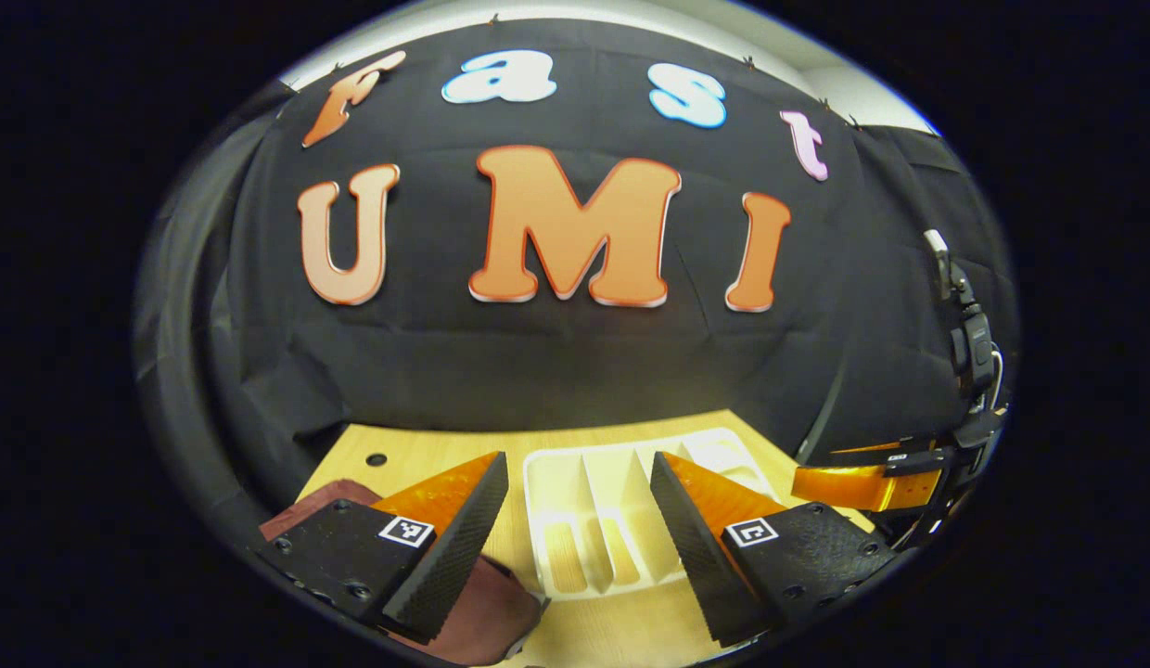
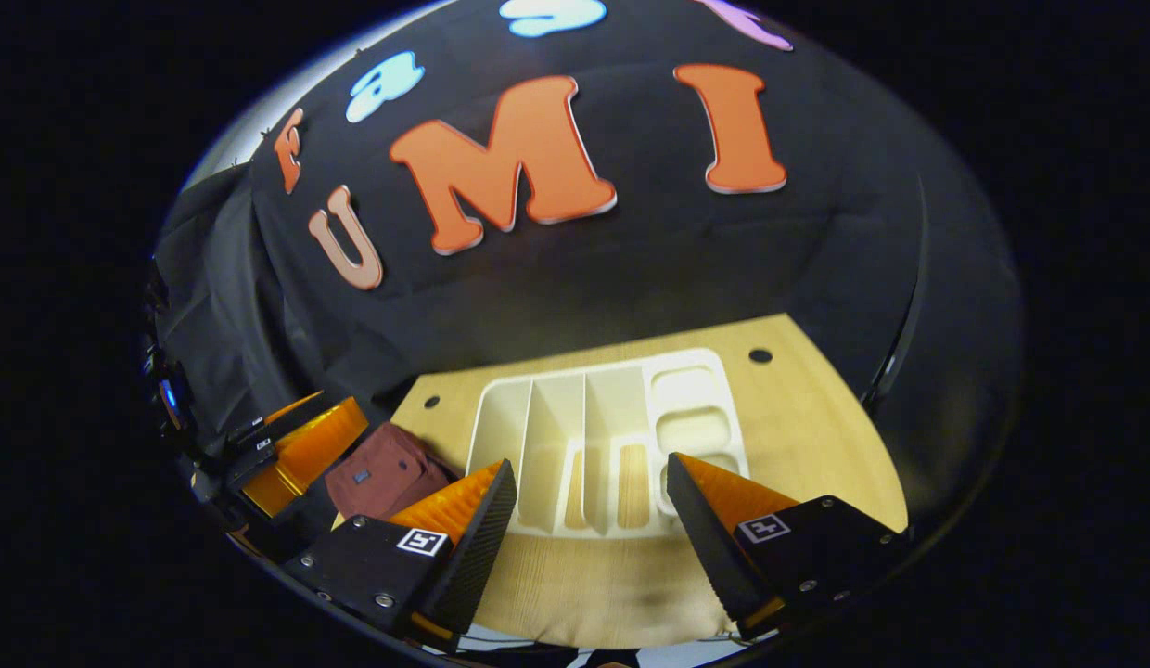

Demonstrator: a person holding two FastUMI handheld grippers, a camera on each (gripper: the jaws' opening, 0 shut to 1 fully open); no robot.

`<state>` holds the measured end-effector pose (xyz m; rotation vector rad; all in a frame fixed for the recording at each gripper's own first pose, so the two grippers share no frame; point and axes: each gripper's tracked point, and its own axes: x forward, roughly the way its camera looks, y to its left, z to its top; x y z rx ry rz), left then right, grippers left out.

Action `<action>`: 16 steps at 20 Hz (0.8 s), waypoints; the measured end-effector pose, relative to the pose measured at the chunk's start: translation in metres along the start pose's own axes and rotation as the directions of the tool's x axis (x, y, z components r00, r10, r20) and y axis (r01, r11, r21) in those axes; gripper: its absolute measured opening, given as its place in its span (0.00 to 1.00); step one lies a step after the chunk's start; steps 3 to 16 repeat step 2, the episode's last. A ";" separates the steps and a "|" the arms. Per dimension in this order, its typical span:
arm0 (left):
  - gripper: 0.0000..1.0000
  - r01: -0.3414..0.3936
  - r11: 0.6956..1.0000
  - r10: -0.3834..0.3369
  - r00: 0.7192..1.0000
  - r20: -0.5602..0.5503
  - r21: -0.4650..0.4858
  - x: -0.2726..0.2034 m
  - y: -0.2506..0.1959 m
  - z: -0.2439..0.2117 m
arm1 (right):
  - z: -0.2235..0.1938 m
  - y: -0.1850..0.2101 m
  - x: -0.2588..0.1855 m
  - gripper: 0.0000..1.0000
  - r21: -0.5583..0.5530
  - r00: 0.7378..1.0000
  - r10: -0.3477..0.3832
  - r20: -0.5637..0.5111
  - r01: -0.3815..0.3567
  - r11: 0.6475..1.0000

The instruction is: Open the schoolbag, grab two books from the bookshelf and put them into the schoolbag.

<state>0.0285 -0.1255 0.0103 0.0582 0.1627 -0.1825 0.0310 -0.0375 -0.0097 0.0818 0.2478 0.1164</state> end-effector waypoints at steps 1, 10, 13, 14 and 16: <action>0.98 -0.013 1.000 0.013 0.999 0.036 0.000 0.000 0.000 0.009 | 0.015 -0.005 -0.006 0.97 -0.007 0.998 -0.015 0.064 0.015 1.000; 0.98 -0.024 1.000 0.024 0.998 0.066 0.001 0.000 0.000 0.017 | 0.026 -0.010 -0.013 0.97 -0.013 0.992 -0.027 0.127 0.029 1.000; 0.98 -0.024 1.000 0.024 0.998 0.066 0.001 0.000 0.000 0.017 | 0.026 -0.010 -0.013 0.97 -0.013 0.992 -0.027 0.127 0.029 1.000; 0.98 -0.024 1.000 0.024 0.998 0.066 0.001 0.000 0.000 0.017 | 0.026 -0.010 -0.013 0.97 -0.013 0.992 -0.027 0.127 0.029 1.000; 0.98 -0.024 1.000 0.024 0.998 0.066 0.001 0.000 0.000 0.017 | 0.026 -0.010 -0.013 0.97 -0.013 0.992 -0.027 0.127 0.029 1.000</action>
